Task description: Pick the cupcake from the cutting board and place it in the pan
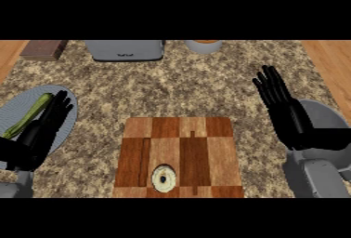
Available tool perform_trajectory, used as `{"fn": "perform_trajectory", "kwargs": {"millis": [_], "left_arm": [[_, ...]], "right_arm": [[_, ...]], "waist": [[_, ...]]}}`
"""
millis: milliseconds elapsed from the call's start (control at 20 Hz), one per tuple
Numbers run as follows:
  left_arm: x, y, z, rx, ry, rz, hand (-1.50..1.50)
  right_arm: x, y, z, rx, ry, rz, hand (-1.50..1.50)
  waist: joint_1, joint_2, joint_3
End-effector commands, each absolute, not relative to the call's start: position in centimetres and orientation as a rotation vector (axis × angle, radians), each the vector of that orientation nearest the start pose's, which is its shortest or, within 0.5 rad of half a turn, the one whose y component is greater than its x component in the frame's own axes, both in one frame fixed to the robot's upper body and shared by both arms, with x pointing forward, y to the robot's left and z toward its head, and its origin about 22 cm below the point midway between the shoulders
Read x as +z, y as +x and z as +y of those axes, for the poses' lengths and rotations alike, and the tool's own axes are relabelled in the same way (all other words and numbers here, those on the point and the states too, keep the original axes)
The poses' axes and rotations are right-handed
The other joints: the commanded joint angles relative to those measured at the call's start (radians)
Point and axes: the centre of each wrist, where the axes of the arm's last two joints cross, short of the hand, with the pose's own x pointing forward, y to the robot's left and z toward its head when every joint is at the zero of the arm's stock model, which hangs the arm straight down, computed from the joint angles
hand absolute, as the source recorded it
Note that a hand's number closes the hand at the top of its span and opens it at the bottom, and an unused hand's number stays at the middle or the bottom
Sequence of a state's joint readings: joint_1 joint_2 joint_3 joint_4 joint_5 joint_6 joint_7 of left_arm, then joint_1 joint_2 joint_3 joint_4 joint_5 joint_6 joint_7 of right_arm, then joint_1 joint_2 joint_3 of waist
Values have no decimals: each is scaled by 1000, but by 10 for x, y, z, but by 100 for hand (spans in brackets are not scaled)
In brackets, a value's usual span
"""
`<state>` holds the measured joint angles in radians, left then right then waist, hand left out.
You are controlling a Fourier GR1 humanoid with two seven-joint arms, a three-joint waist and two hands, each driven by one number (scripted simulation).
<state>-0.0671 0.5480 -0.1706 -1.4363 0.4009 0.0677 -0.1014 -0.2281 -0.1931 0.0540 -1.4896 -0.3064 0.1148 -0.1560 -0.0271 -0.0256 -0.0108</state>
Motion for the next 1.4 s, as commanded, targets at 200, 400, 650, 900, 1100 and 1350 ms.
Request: {"fn": "perform_trajectory", "kwargs": {"millis": [200, 400, 650, 900, 1100, 1350], "left_arm": [[16, 261, 250, -157, -6, -1717, 0], [11, 249, 222, -116, -58, -1683, 0], [9, 248, 222, -130, -51, -1678, 0], [6, 235, 213, -117, -60, -1695, 0], [9, 245, 219, -114, -55, -1701, 0], [3, 246, 200, -134, -63, -1694, 0]], "right_arm": [[80, 295, -148, 454, 734, -1884, 150], [32, 258, -174, 415, 264, -1825, -150], [41, 237, -203, 665, 275, -1829, -150], [76, 249, -197, 821, 152, -1874, -150], [90, 258, -179, 991, 119, -1806, -150], [98, 253, -135, 1221, 51, -1652, -150]], "waist": [[37, 26, 10], [14, 22, 11], [22, 24, 11], [30, 24, 10], [31, 25, 10], [32, 26, 10]]}}
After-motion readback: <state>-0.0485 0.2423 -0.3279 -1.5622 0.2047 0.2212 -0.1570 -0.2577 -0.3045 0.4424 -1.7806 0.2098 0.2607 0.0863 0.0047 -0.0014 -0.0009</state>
